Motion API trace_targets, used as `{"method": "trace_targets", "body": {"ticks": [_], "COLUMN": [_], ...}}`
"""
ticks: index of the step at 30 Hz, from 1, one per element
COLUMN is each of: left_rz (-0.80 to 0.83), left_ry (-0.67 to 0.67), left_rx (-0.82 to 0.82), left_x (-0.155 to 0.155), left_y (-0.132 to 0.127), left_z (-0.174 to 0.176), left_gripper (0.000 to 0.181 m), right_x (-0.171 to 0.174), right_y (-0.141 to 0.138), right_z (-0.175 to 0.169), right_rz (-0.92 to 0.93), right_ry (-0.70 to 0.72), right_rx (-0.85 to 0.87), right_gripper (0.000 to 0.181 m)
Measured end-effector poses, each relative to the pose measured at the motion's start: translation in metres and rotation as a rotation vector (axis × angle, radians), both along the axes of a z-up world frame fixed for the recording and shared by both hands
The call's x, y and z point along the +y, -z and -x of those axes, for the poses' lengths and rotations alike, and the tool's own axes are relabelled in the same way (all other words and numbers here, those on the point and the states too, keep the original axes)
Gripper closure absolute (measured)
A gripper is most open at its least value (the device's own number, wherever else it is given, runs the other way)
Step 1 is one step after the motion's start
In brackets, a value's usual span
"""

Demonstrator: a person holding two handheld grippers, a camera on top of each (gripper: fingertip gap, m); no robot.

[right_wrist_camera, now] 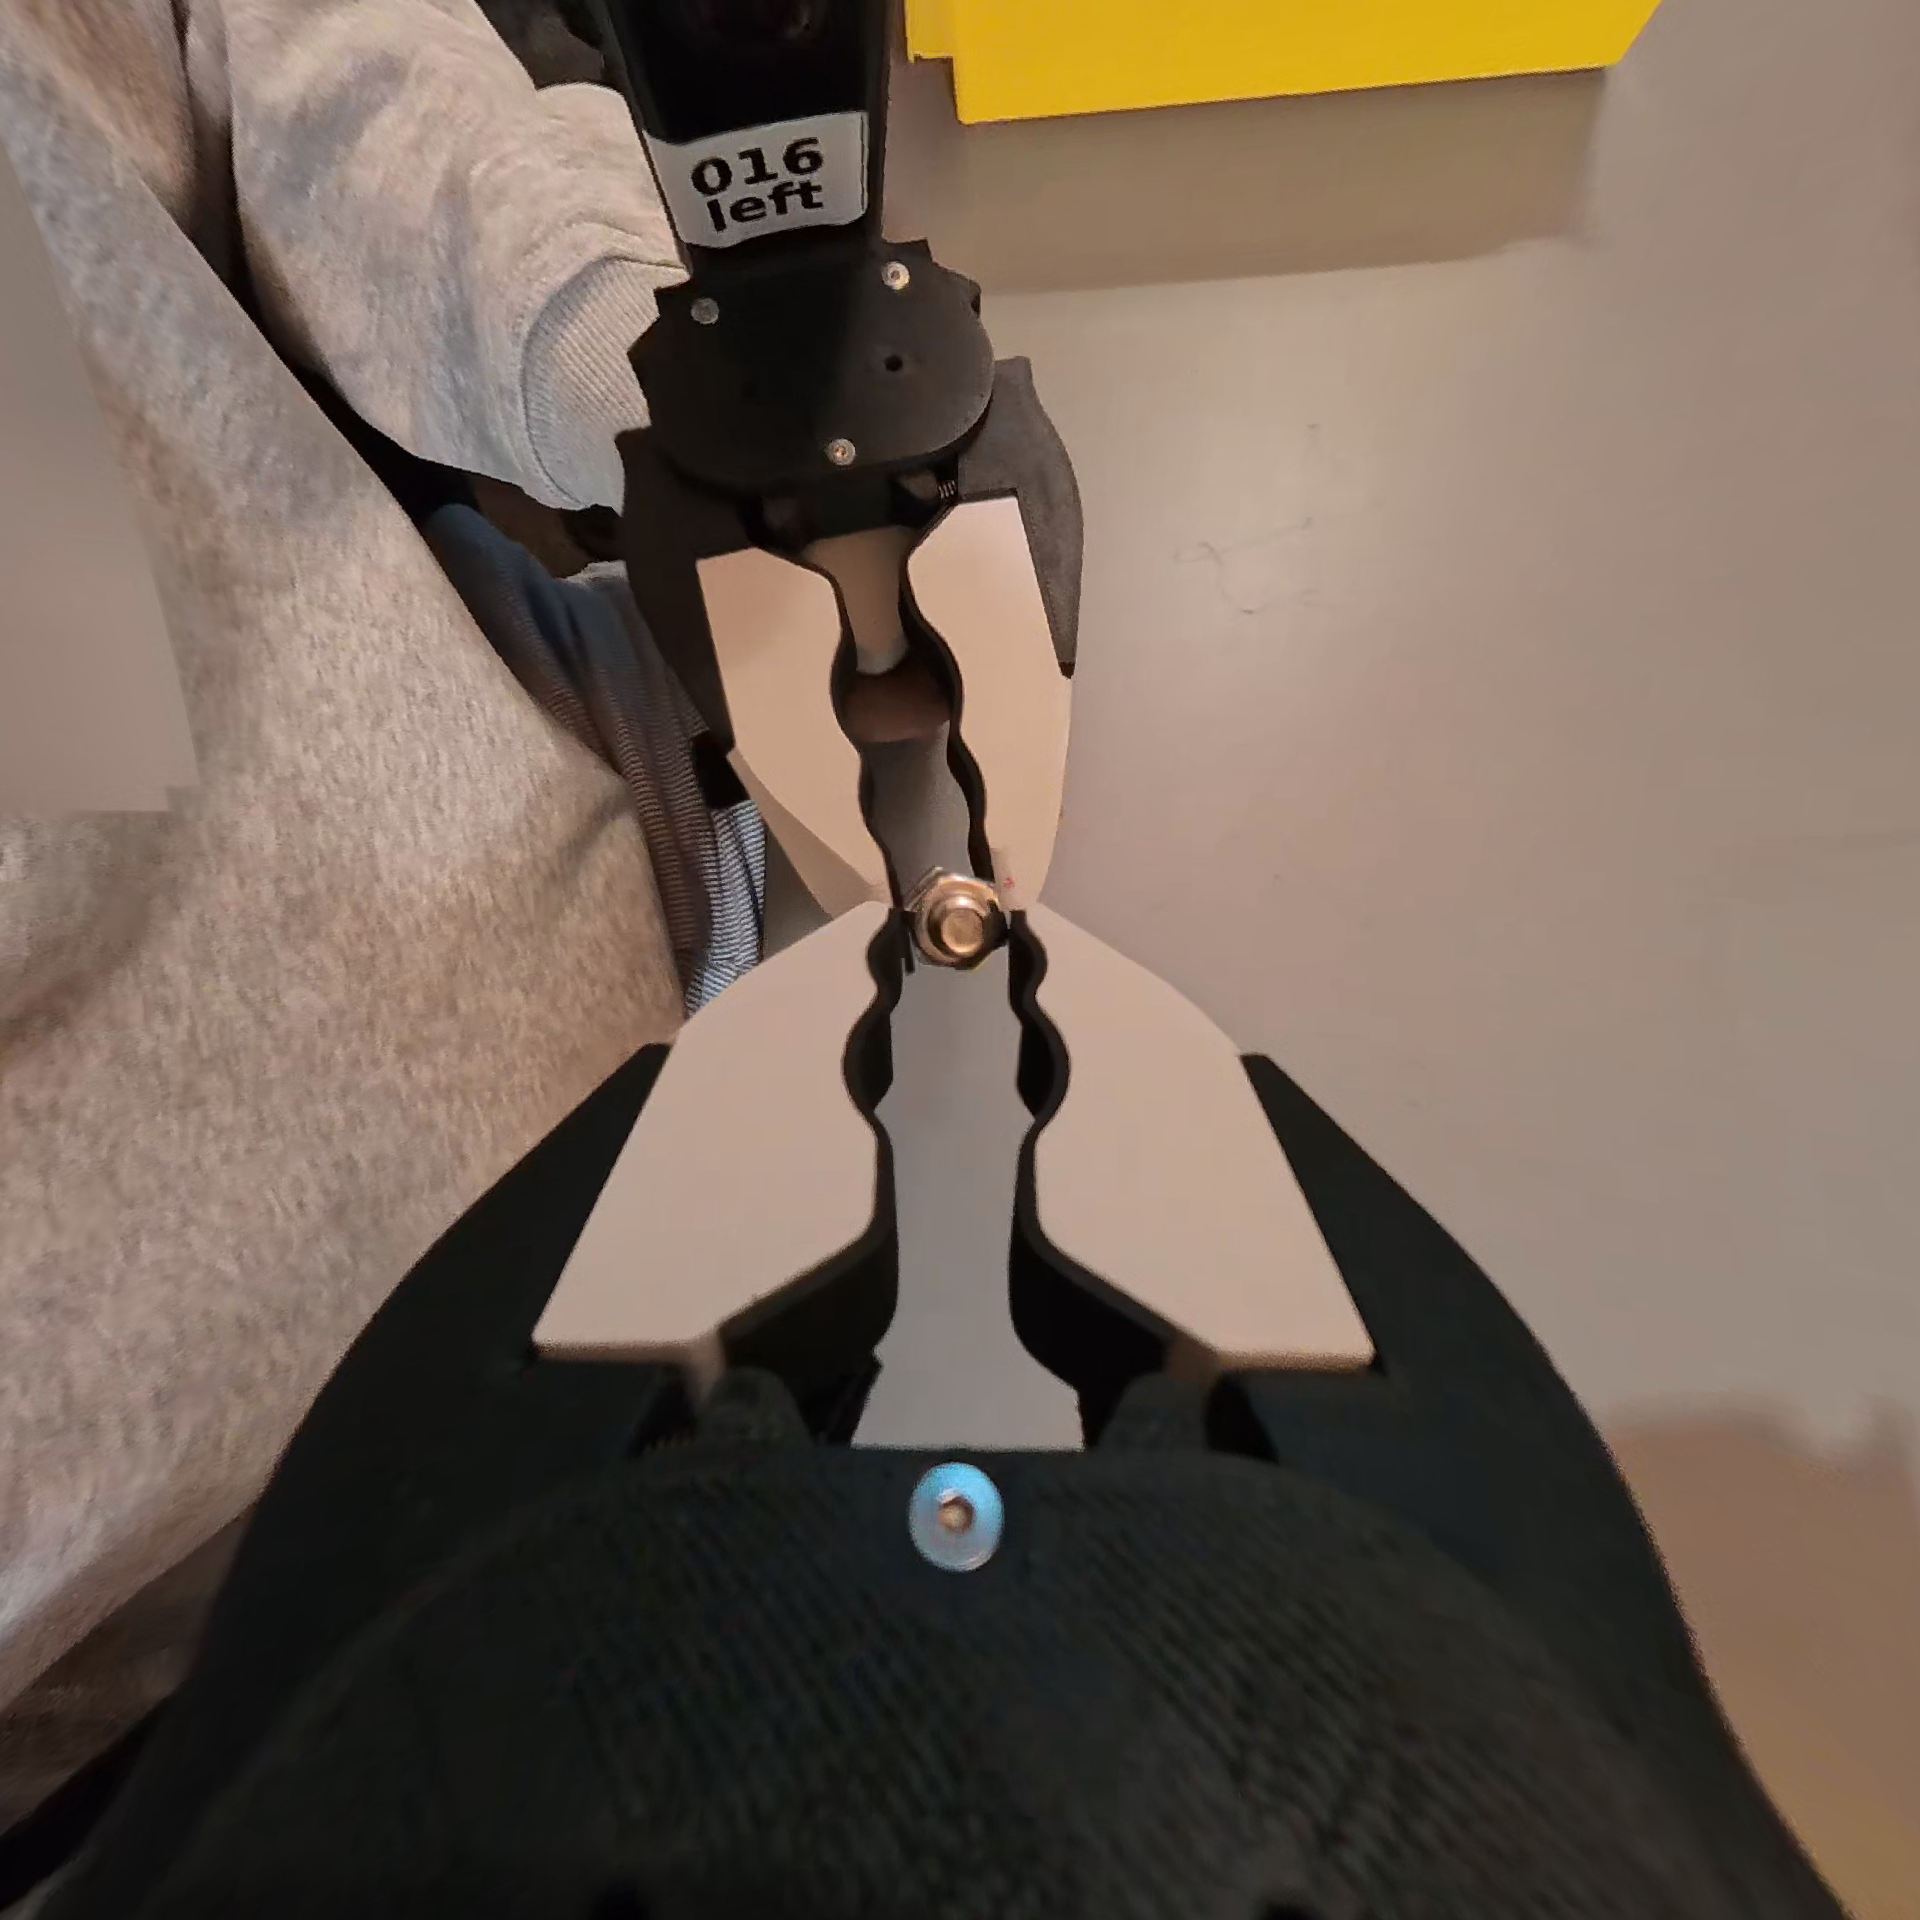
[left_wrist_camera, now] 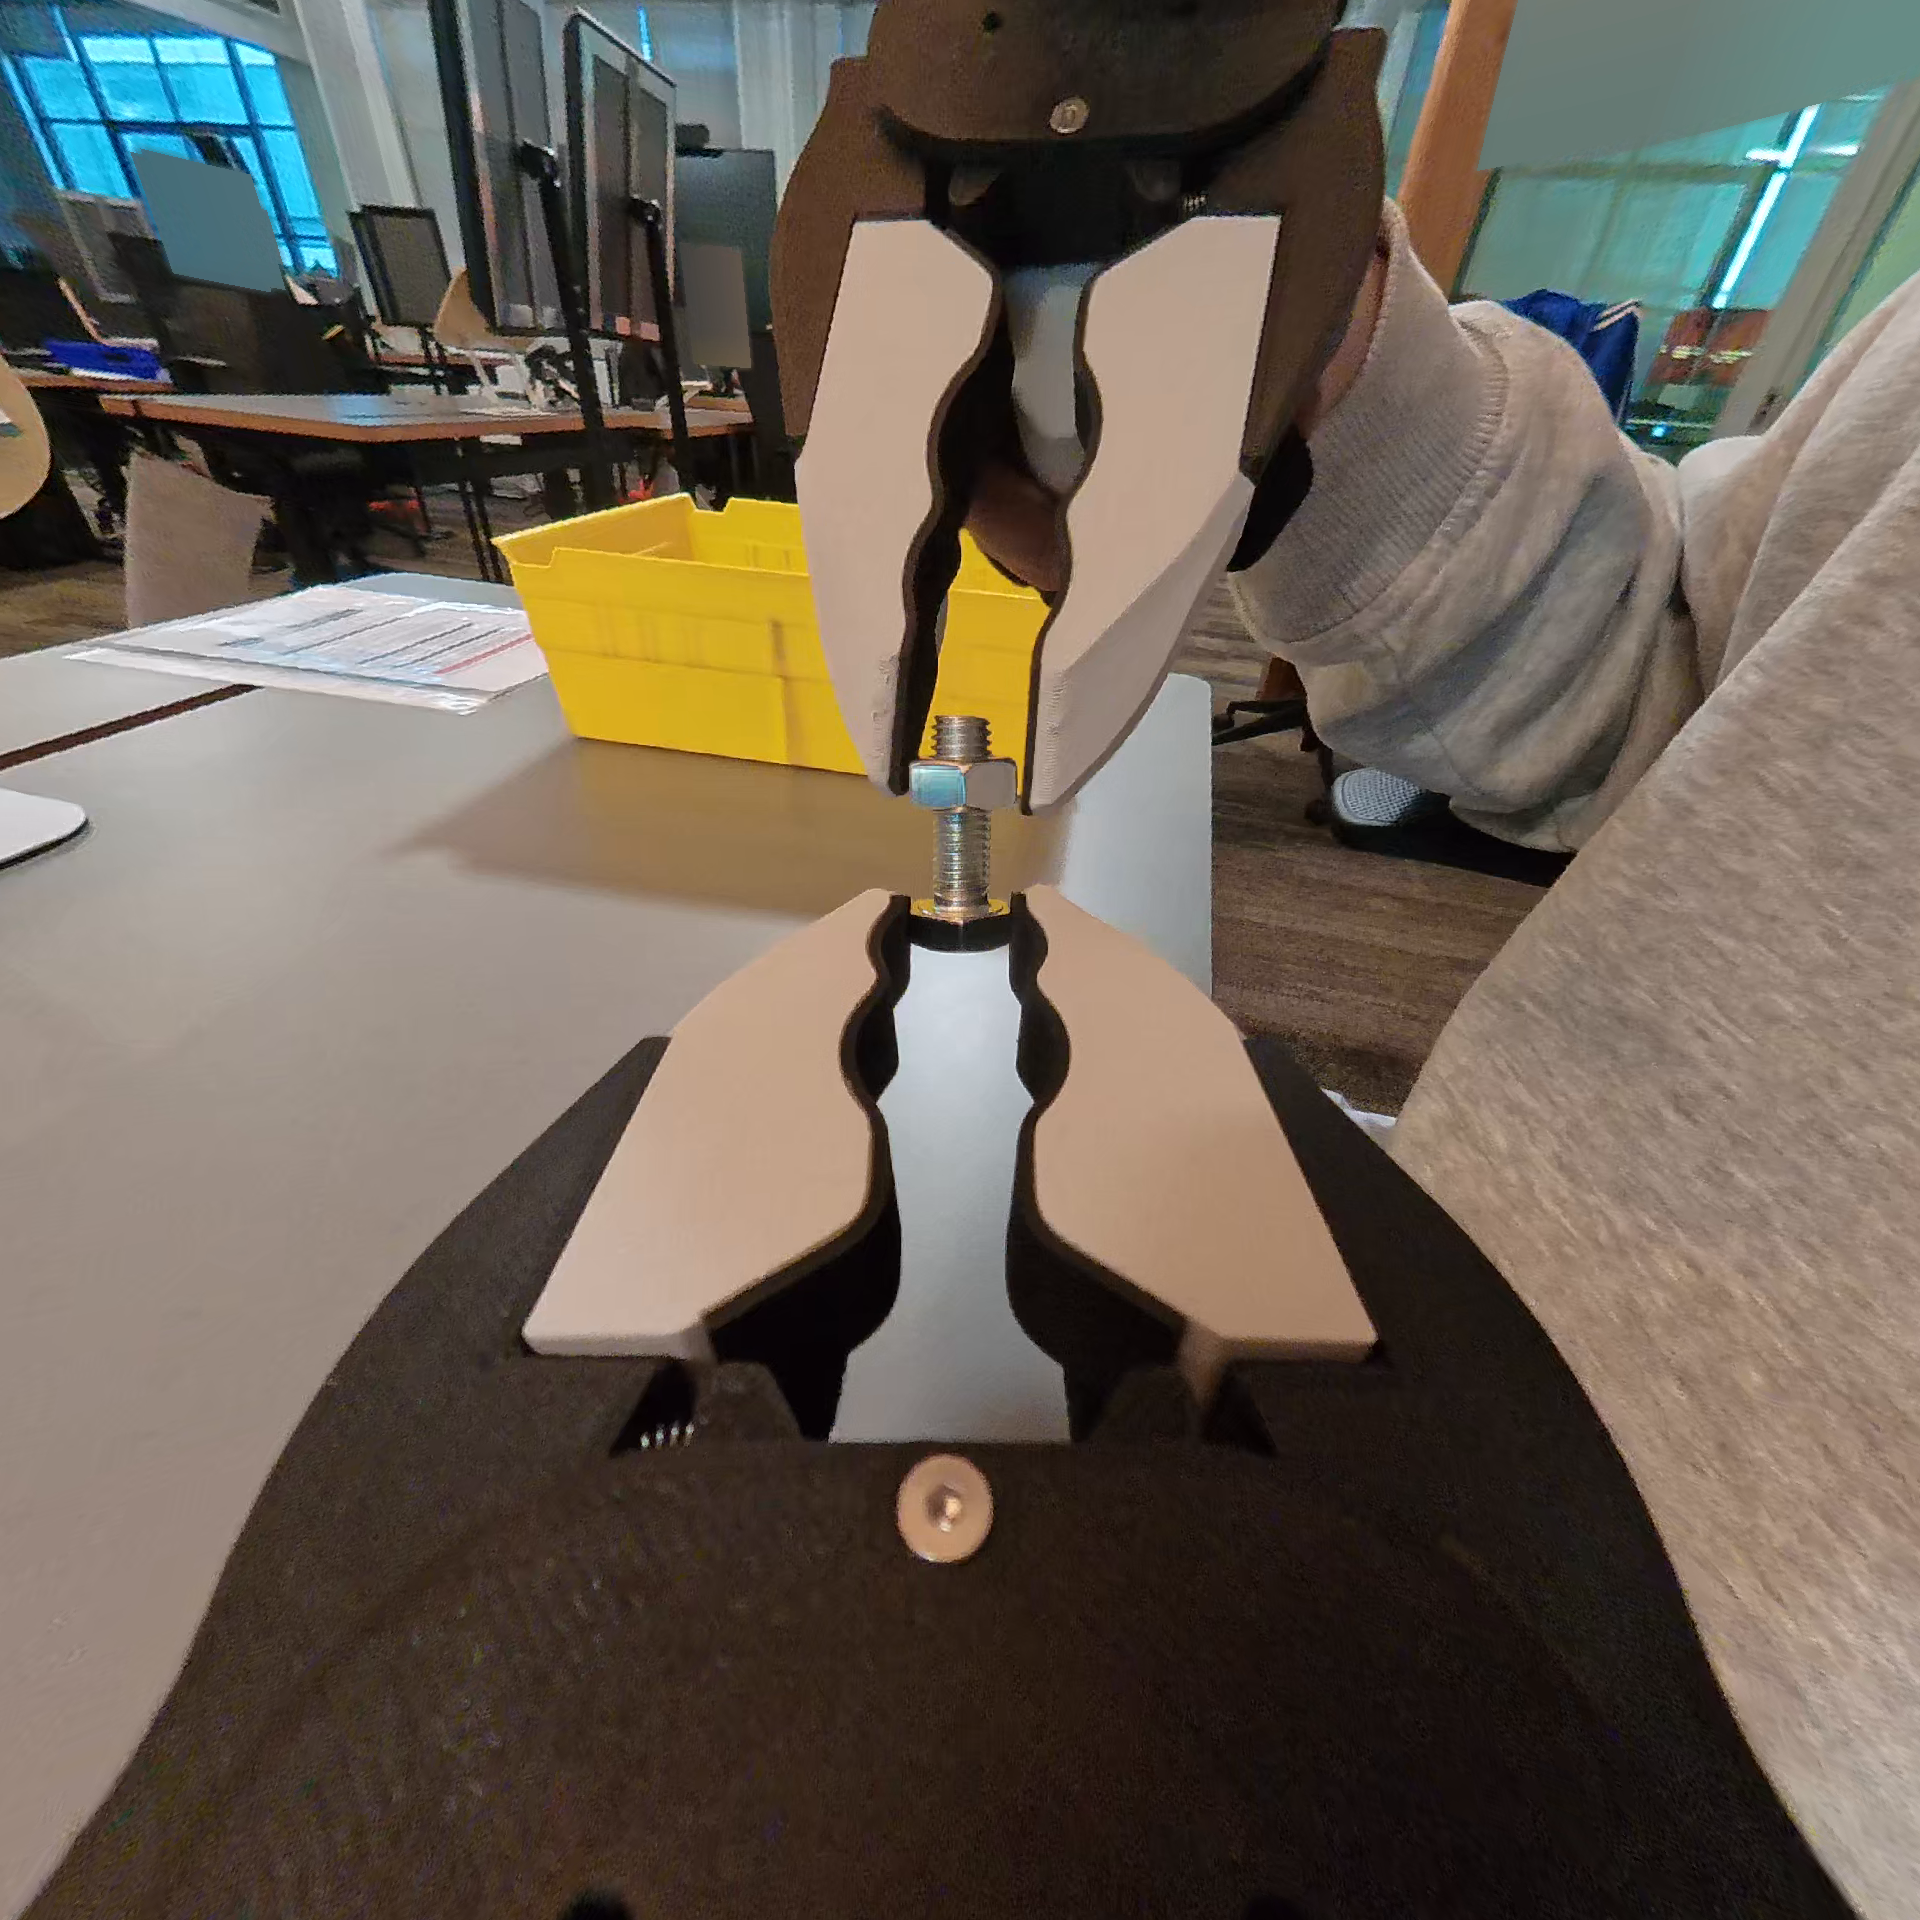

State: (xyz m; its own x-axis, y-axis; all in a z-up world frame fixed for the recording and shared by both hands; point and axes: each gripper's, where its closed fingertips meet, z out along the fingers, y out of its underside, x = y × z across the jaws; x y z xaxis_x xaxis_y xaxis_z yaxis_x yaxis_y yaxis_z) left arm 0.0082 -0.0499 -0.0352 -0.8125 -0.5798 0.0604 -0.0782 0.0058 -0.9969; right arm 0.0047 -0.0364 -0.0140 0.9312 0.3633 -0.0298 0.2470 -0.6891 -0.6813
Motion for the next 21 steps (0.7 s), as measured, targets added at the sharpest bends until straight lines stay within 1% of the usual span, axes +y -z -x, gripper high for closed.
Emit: {"method": "trace_targets", "body": {"ticks": [3, 7, 12, 16, 21], "left_rz": [-0.007, -0.028, -0.001, 0.041, 0.094], "left_ry": [-0.005, -0.012, -0.03, -0.042, -0.059], "left_rx": [0.001, 0.002, 0.01, 0.025, 0.026], "left_x": [0.0, -0.002, 0.002, 0.005, 0.012], "left_y": [0.002, 0.004, 0.002, 0.0, -0.006], "left_z": [-0.001, -0.001, -0.003, -0.006, -0.009], "left_gripper": [0.162, 0.162, 0.162, 0.161, 0.161], "right_x": [0.002, 0.005, 0.005, 0.003, -0.002], "right_y": [0.0, 0.0, -0.002, -0.012, -0.024], "right_z": [0.002, 0.009, 0.014, 0.011, -0.003], "right_rz": [0.008, 0.012, 0.017, -0.004, -0.036], "right_ry": [0.01, -0.006, -0.015, 0.001, 0.063], "right_rx": [-0.012, -0.054, -0.095, -0.111, -0.126], "right_gripper": [0.158, 0.159, 0.161, 0.162, 0.168]}}
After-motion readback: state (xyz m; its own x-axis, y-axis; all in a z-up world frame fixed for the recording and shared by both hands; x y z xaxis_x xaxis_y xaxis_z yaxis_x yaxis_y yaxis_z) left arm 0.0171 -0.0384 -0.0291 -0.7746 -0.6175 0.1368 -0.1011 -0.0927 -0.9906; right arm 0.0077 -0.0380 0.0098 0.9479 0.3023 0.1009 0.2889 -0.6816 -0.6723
